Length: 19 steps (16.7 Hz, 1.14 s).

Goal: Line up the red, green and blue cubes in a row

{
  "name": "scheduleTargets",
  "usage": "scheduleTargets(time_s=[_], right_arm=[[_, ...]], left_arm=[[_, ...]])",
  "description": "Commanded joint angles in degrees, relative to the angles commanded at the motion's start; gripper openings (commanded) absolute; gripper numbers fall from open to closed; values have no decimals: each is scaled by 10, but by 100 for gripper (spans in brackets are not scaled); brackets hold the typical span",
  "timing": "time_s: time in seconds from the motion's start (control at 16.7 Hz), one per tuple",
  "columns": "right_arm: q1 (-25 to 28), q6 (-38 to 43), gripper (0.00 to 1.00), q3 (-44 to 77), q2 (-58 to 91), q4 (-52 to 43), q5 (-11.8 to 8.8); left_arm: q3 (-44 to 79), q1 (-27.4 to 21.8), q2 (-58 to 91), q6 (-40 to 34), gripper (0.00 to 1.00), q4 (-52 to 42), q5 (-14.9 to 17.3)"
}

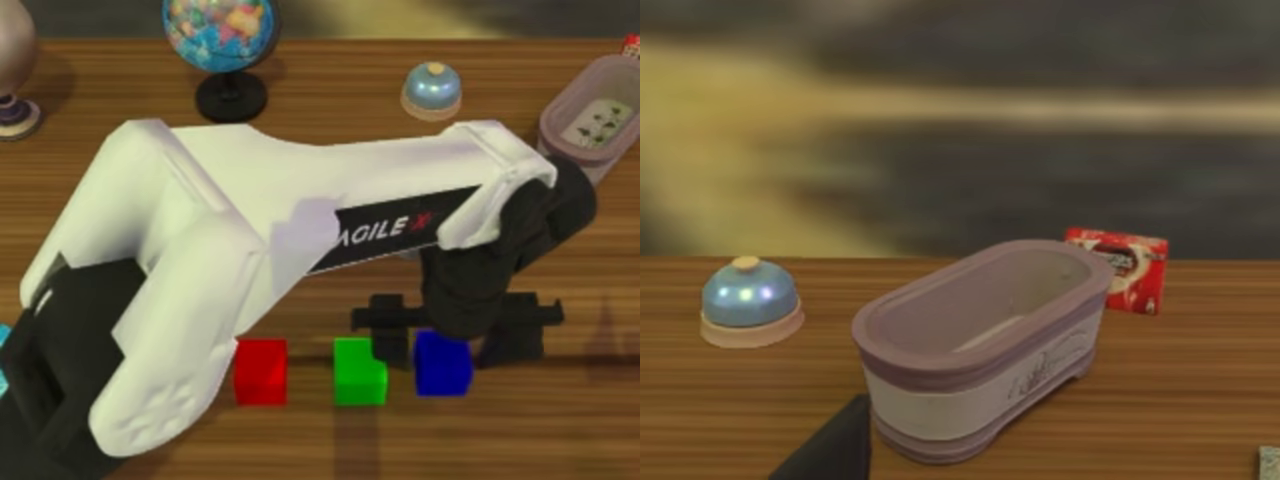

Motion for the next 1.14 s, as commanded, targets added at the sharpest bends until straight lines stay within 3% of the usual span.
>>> scheduleTargets(time_s=[0.6, 1.14], right_arm=[[0, 0, 100, 0, 0, 0, 0], [0, 0, 100, 0, 0, 0, 0]], left_arm=[[2, 0, 0, 0, 100, -2, 0], [129, 10, -17, -2, 100, -146, 0]])
